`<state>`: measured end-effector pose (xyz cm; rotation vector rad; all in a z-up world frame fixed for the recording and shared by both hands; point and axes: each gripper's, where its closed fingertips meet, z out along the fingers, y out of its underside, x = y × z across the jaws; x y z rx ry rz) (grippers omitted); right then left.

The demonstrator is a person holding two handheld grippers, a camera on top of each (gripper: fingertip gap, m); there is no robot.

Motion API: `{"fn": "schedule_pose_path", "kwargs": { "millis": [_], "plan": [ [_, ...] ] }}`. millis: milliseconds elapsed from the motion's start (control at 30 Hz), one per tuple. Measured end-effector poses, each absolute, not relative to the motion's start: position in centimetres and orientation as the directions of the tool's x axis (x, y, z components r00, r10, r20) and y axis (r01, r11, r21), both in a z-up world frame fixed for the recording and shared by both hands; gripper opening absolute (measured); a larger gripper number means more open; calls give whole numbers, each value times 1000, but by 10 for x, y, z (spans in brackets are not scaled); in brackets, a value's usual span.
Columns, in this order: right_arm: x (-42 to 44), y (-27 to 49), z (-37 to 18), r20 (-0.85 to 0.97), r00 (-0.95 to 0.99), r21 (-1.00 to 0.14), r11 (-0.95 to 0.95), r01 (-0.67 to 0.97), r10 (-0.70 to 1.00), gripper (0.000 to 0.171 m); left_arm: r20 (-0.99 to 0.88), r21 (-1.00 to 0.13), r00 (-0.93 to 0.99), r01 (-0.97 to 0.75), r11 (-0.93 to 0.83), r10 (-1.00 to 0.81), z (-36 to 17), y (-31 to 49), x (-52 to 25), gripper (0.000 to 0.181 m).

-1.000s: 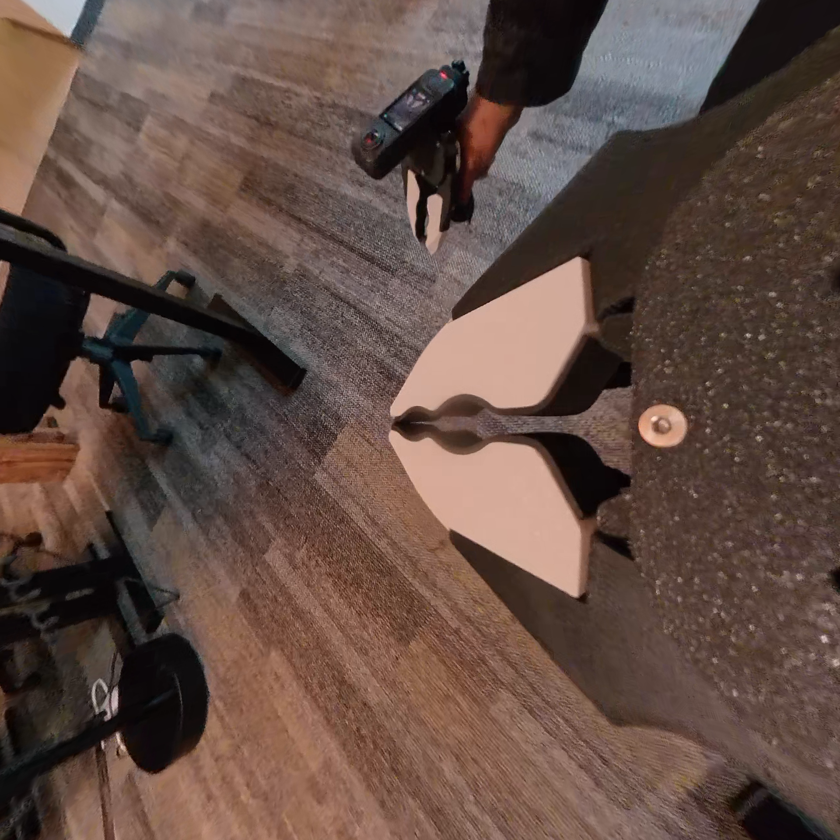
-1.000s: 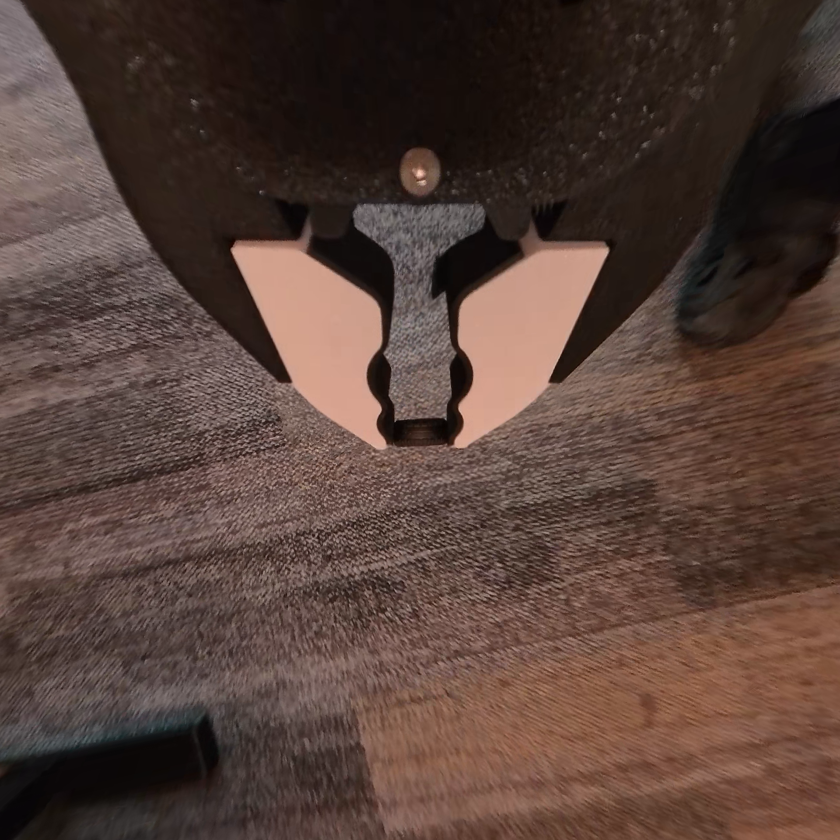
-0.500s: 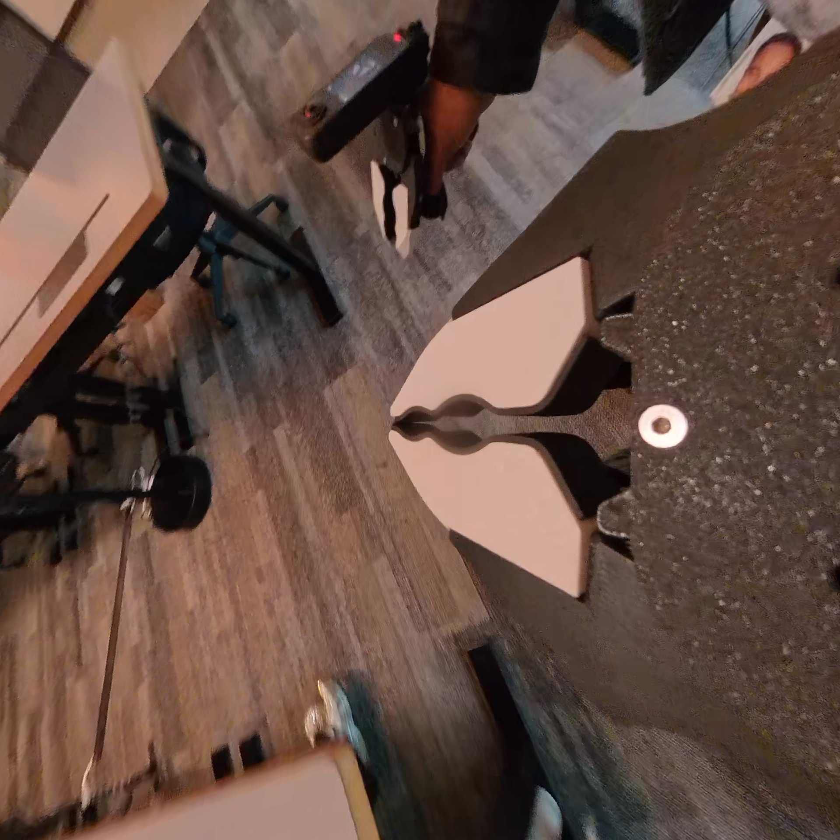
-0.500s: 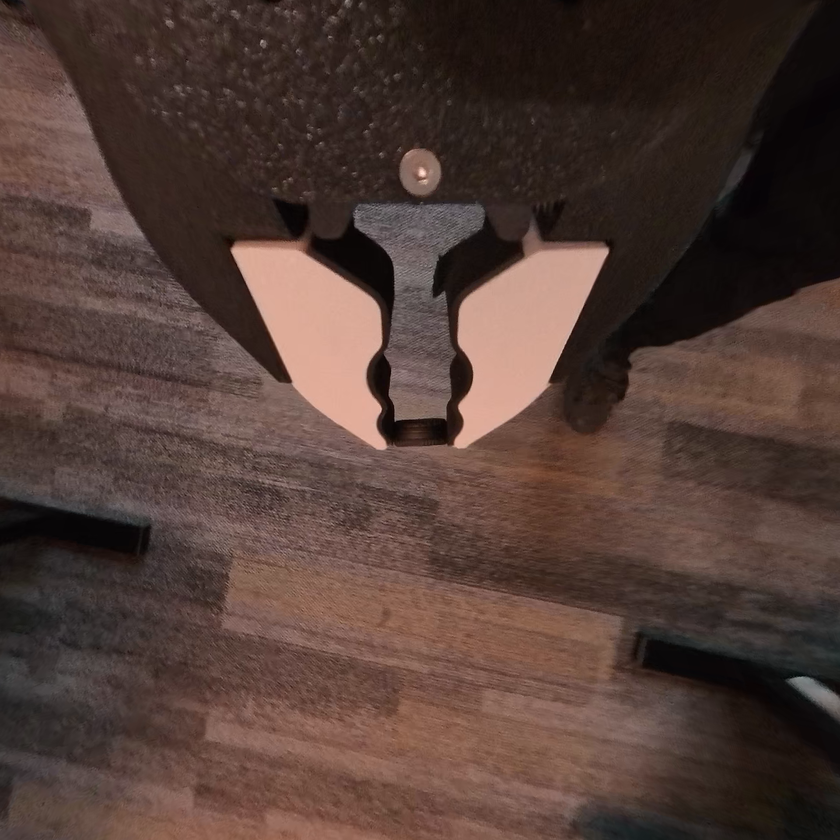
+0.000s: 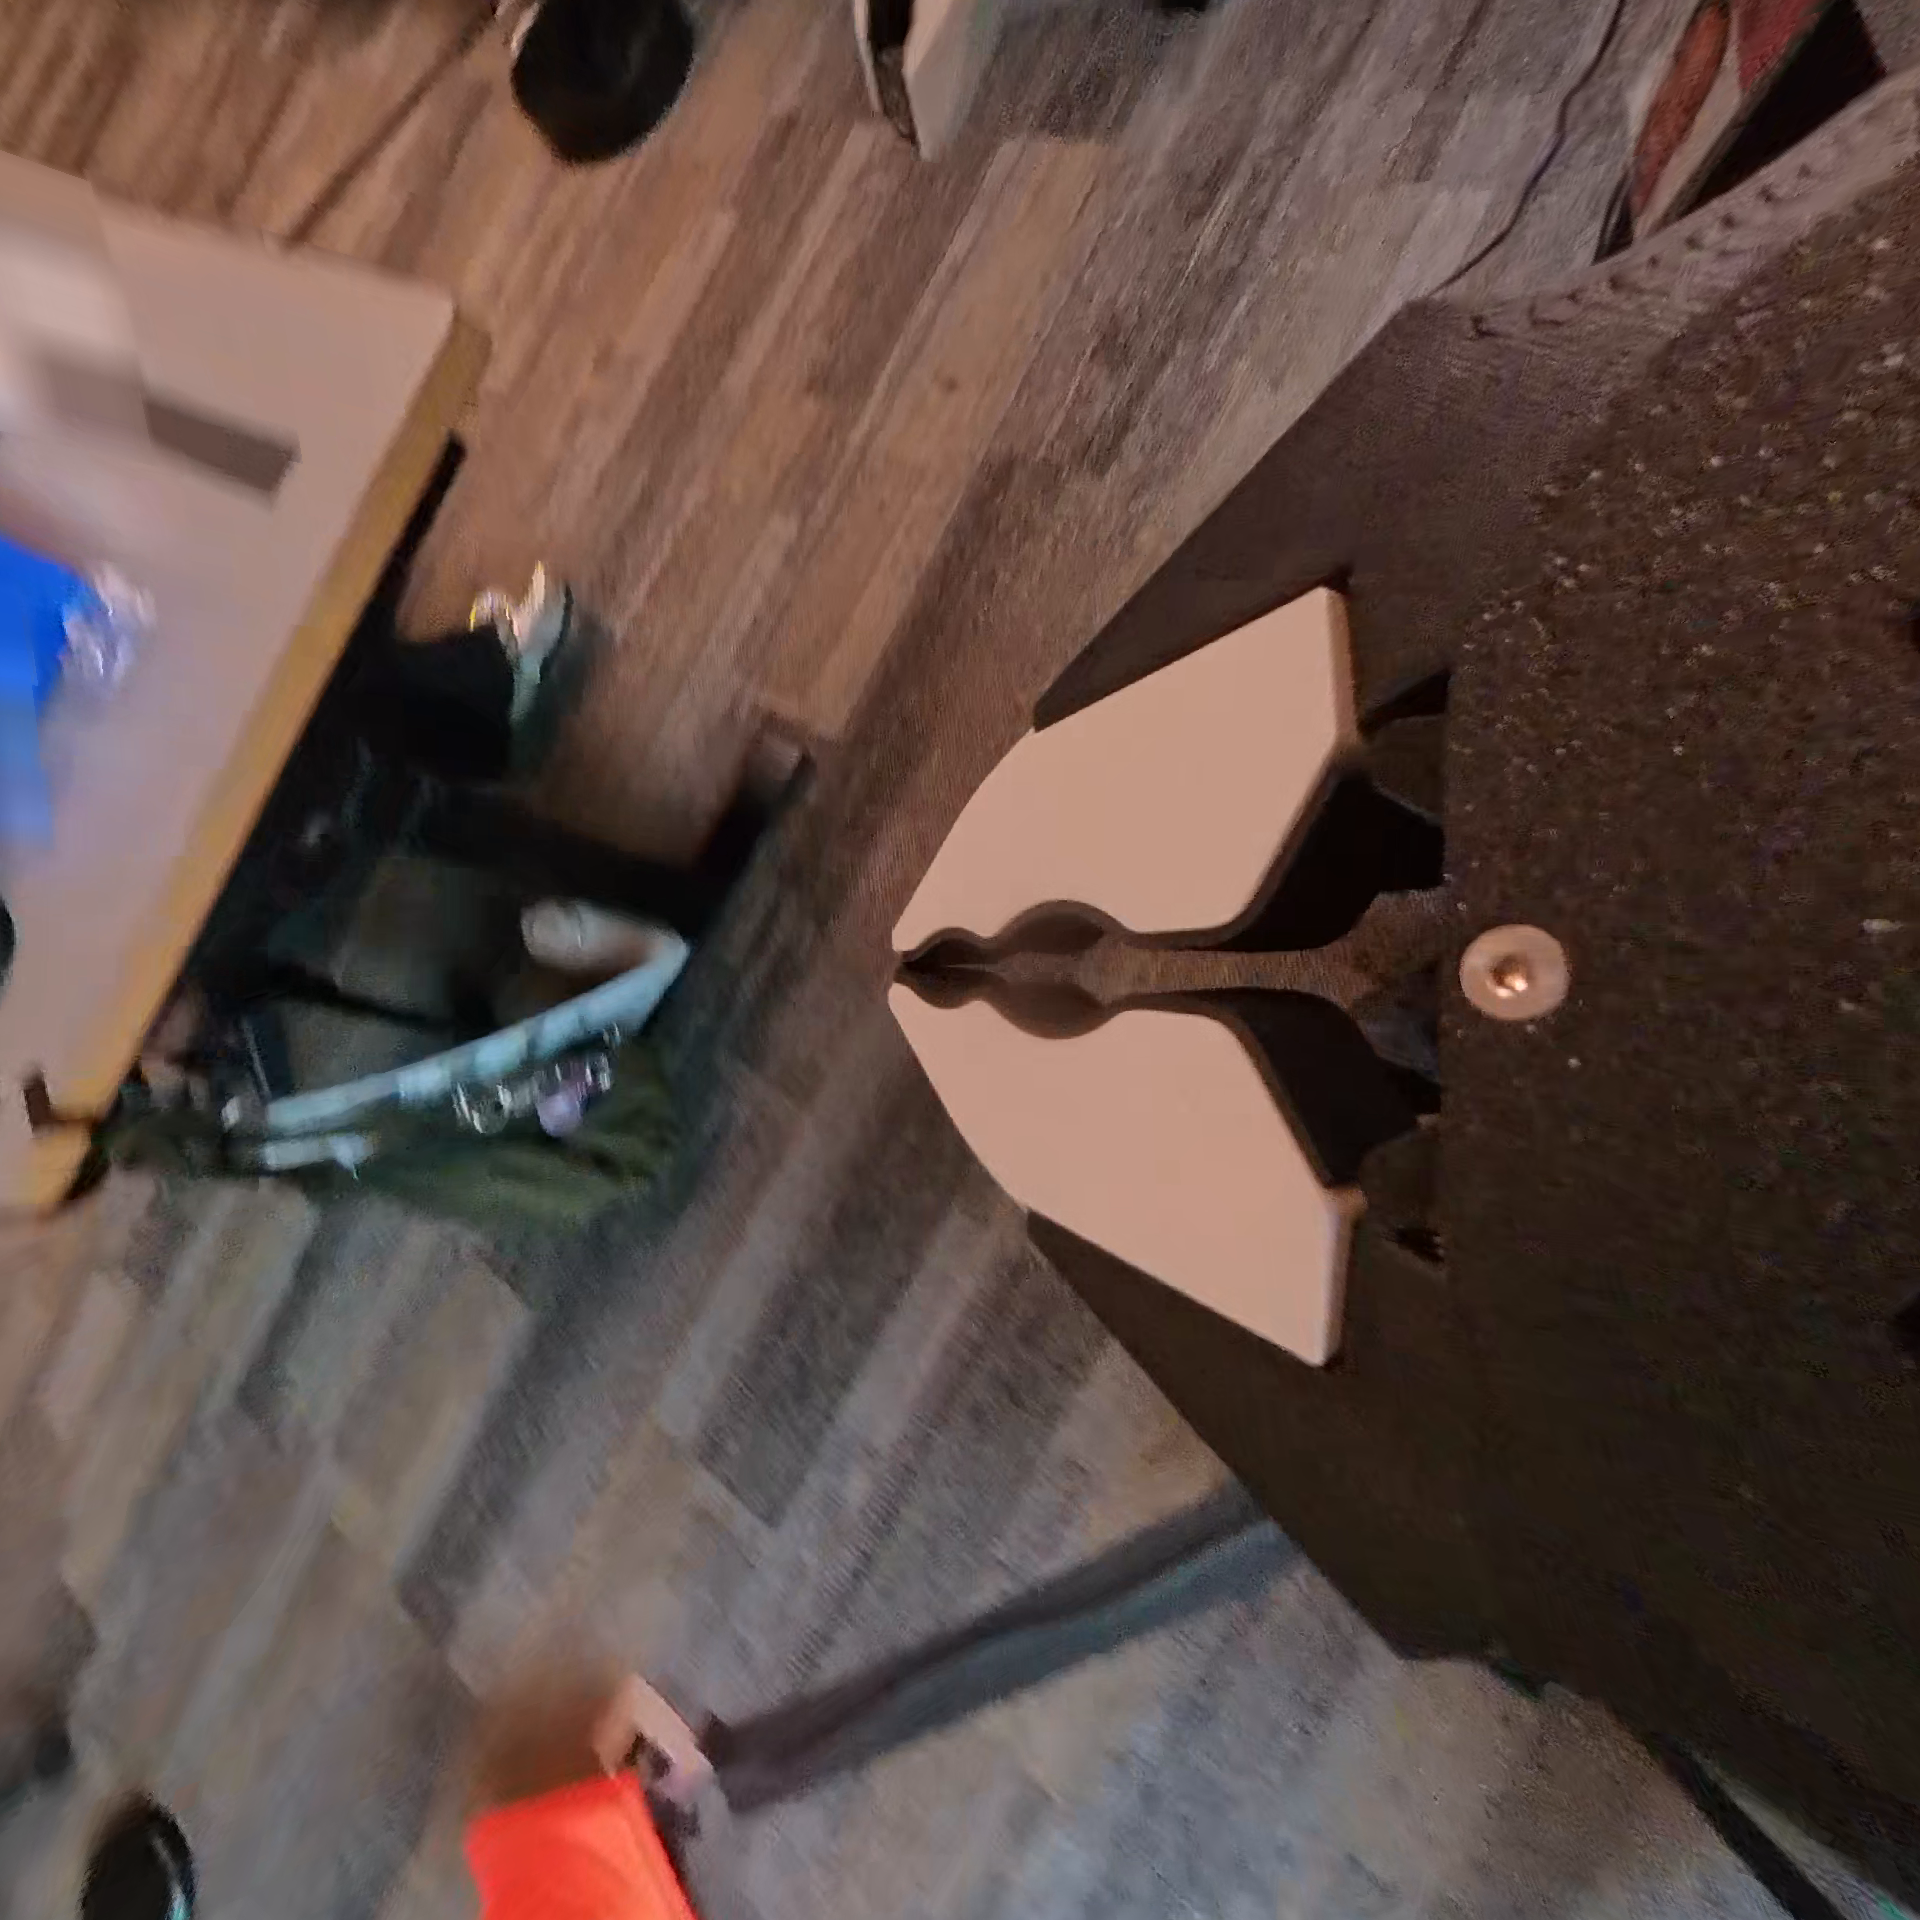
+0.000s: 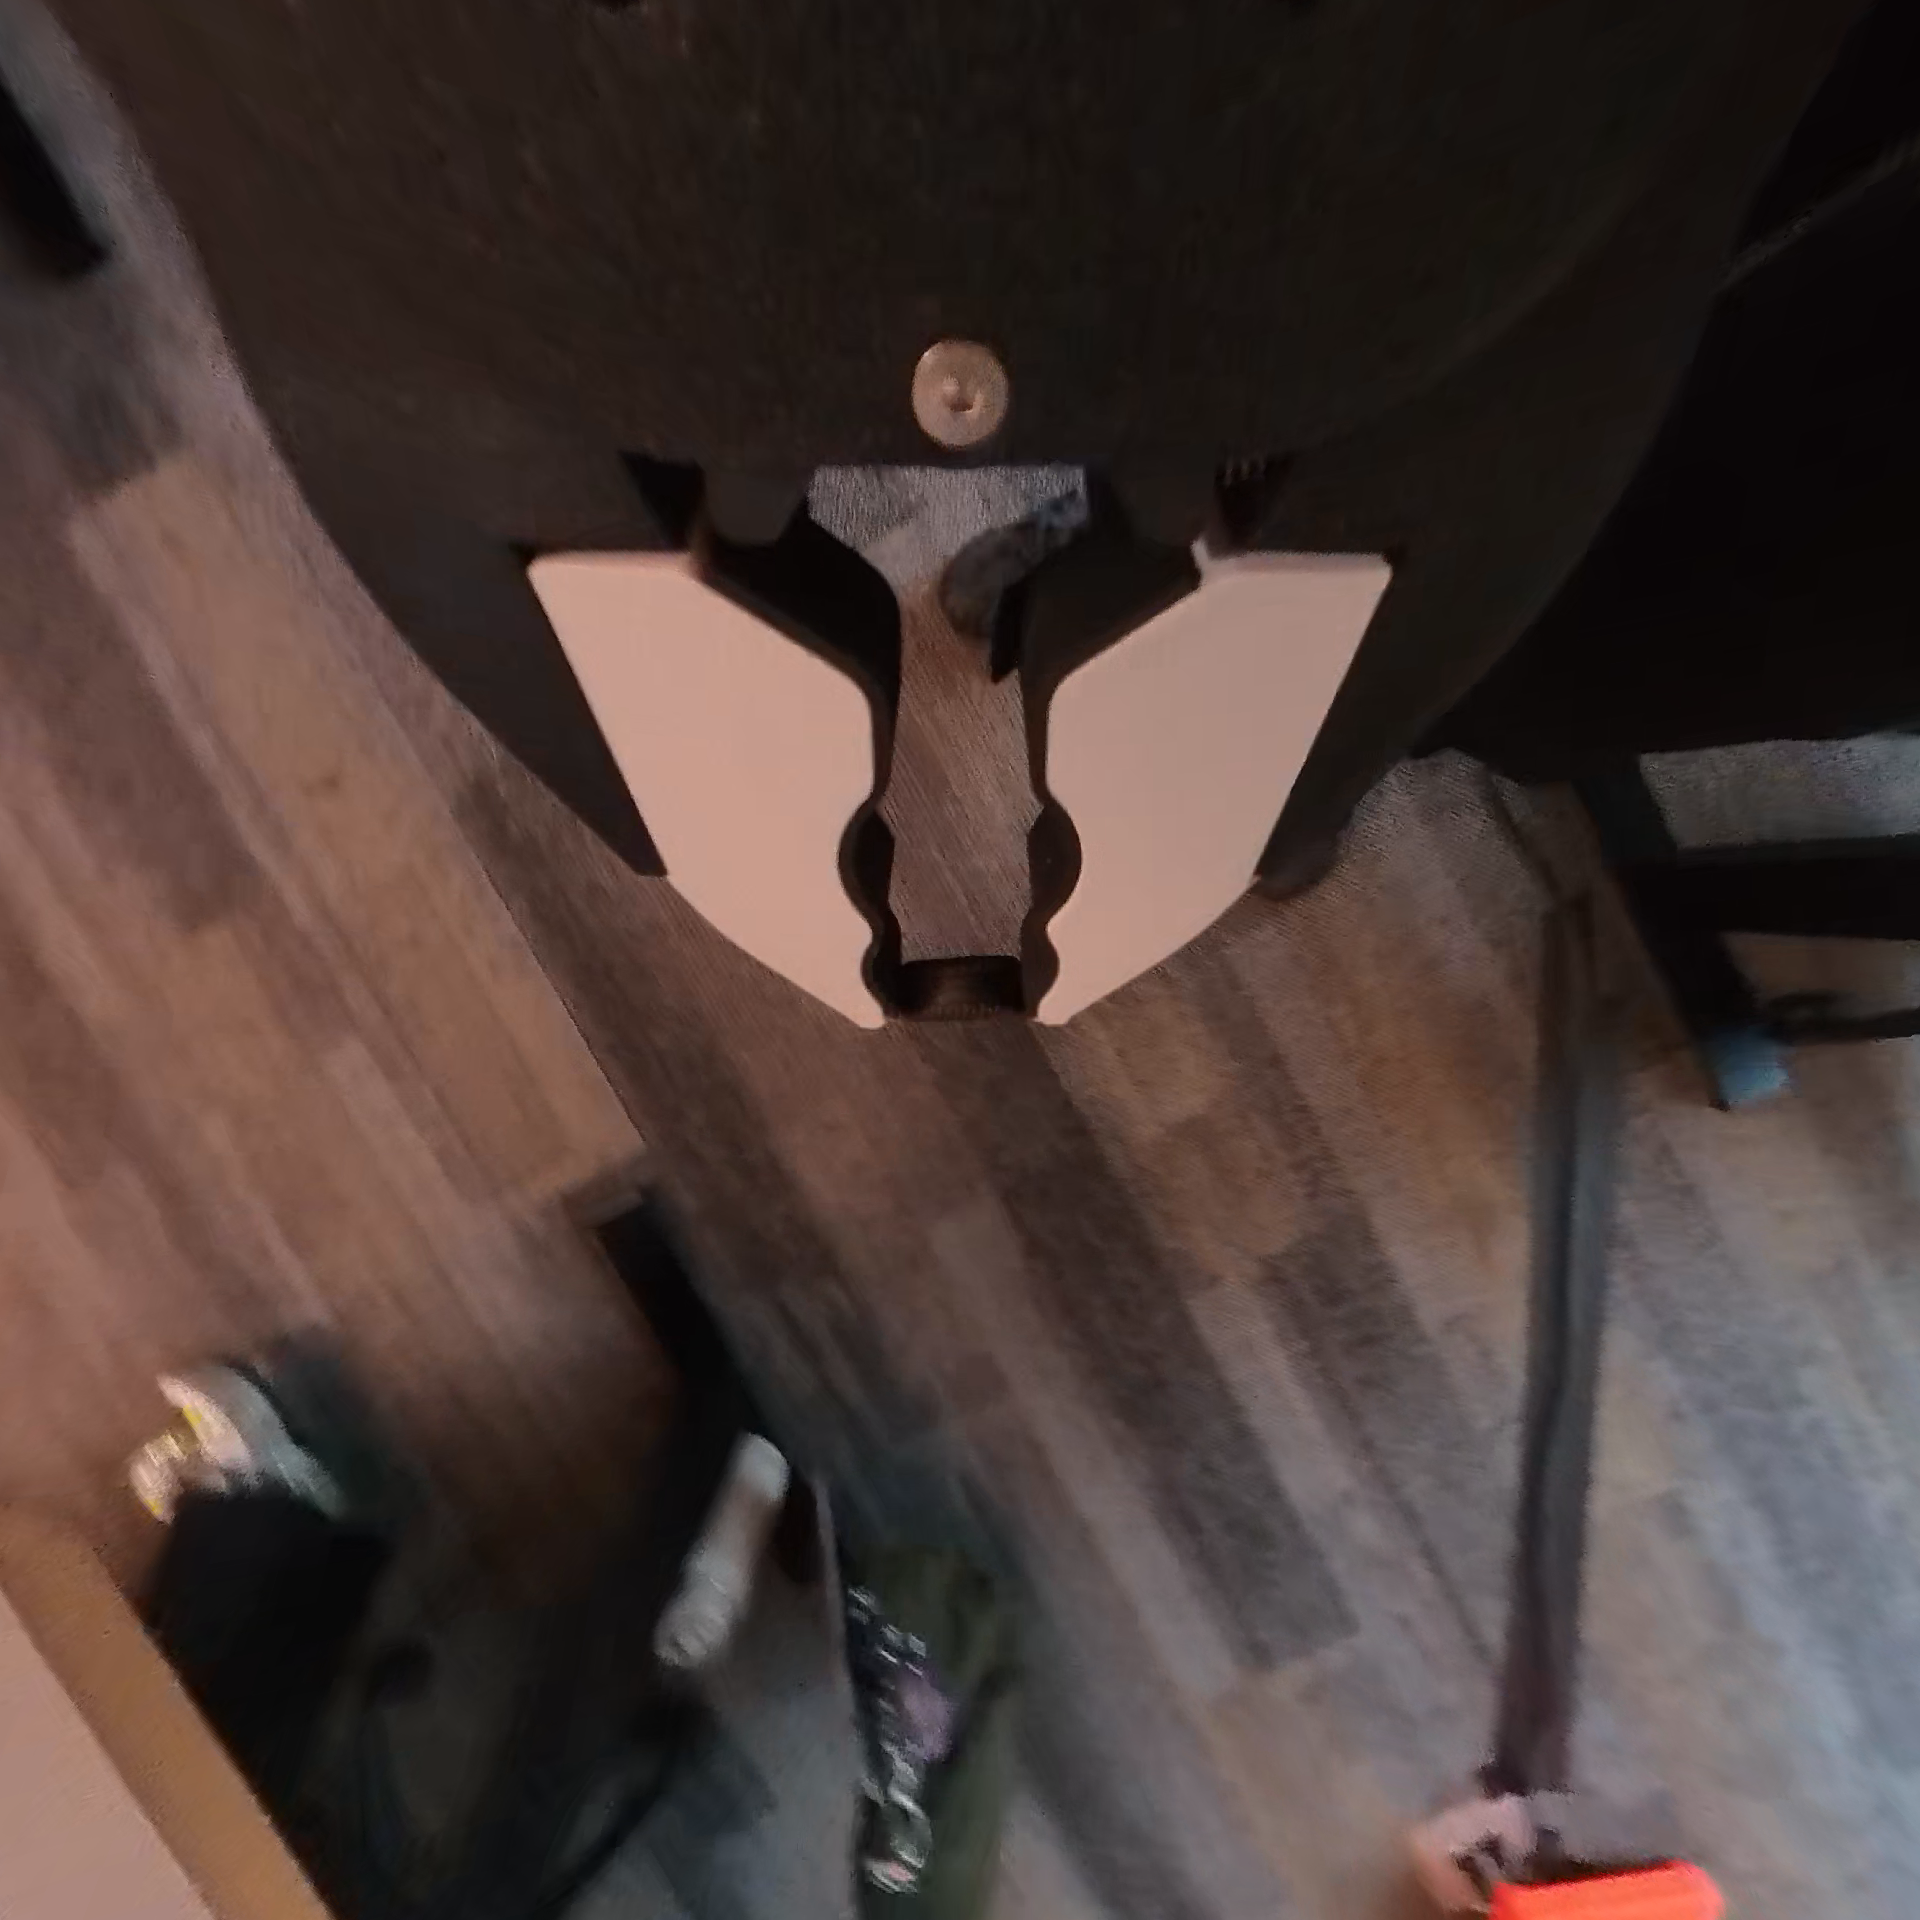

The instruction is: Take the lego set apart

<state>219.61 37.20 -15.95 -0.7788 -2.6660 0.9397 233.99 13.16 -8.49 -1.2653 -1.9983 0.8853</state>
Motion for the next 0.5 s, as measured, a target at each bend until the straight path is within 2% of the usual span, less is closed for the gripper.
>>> {"fn": "schedule_pose_path", "kwargs": {
  "millis": [267,500],
  "plan": [
    [2215,89,-111,0,-954,-729,653,205,299,22,63,-821,-587,429,377,807,-44,-79,2414,0],
    [2198,-96,-95,-2,-991,-752,652,92,137,22,58,-817,-733,356,454,678,-45,-225,2413,0]
  ]
}}
